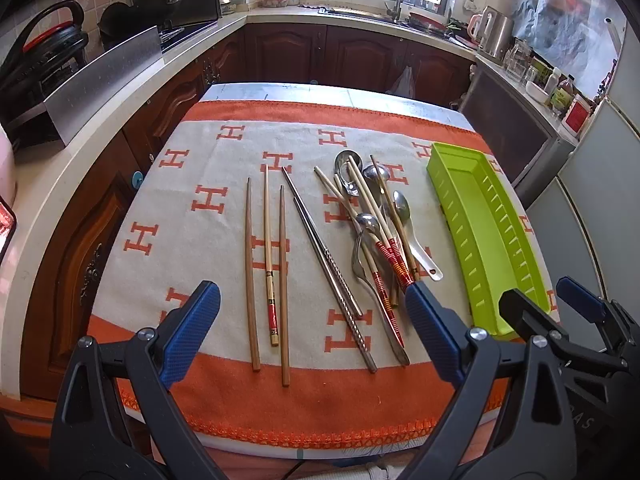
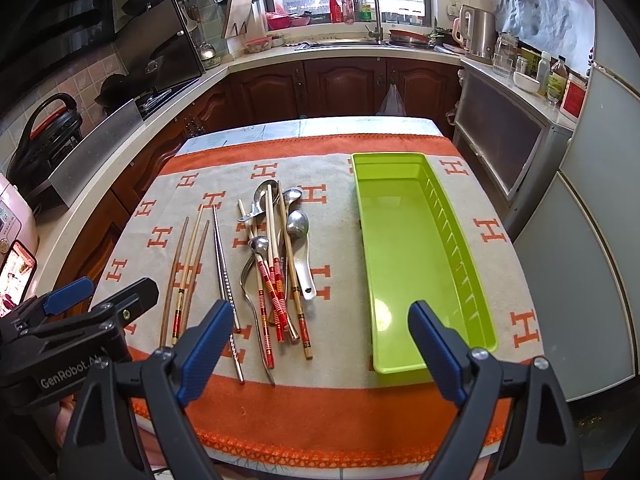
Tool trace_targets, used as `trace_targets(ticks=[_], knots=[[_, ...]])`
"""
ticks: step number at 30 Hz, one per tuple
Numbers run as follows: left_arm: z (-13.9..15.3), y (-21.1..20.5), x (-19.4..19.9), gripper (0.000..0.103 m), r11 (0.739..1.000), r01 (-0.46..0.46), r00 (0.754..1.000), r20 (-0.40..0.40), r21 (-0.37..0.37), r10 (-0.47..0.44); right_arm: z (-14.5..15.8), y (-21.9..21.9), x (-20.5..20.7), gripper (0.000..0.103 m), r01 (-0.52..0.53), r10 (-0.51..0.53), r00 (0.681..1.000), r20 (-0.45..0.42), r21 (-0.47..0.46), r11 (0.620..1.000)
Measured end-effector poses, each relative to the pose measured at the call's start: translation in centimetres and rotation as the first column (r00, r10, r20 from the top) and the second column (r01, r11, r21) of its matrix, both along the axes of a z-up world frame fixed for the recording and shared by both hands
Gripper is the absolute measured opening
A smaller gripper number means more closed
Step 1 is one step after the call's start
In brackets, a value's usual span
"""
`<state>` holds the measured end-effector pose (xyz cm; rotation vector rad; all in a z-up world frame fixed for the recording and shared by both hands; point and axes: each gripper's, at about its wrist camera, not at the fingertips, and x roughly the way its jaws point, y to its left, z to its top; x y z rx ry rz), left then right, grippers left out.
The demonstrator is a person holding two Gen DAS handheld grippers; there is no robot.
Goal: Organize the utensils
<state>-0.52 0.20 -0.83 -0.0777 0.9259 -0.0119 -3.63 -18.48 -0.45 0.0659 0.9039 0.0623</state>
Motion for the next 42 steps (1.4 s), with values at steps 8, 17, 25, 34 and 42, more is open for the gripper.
trace_targets(ticks=[8,17,25,34,42], knots=[[-0.2,0.0,0.0,0.093,1.0,0.0,1.0,-0.003,0.001,0.0,0.0,-0.1,0.1,0.089,0.004,-0.004,1.0,-0.003,0.007,1.0],[-0.4,0.9,0.7,0.093,1.0,-0.008,1.0,-0.027,-0.021,0.007,-0.1,0.3,0.4,0.089,-0.005,0.005,1.0,-0.012,0.008,1.0],[-0.1,1.8,1.6,0.093,1.0,0.003,1.0,0.001,0.007,-0.003,0.3,1.6,1.5,0.088,-0.039,0.039,0.999,0.001,-0.017,0.999],[-0.8,5.0,4.5,0.093,1.0,0.001,0.997,-0.08,-0.023,-0.003,0.8,4.3,4.0,0.085,-0.106,0.106,0.994,0.007,-0.059,0.993],[-3.0,9.3,6.7,0.093,0.996,-0.081,0.991,-0.115,-0.042,0.076,0.4,7.3,6.1,0.084,-0.163,0.164,0.986,0.003,-0.102,0.981]])
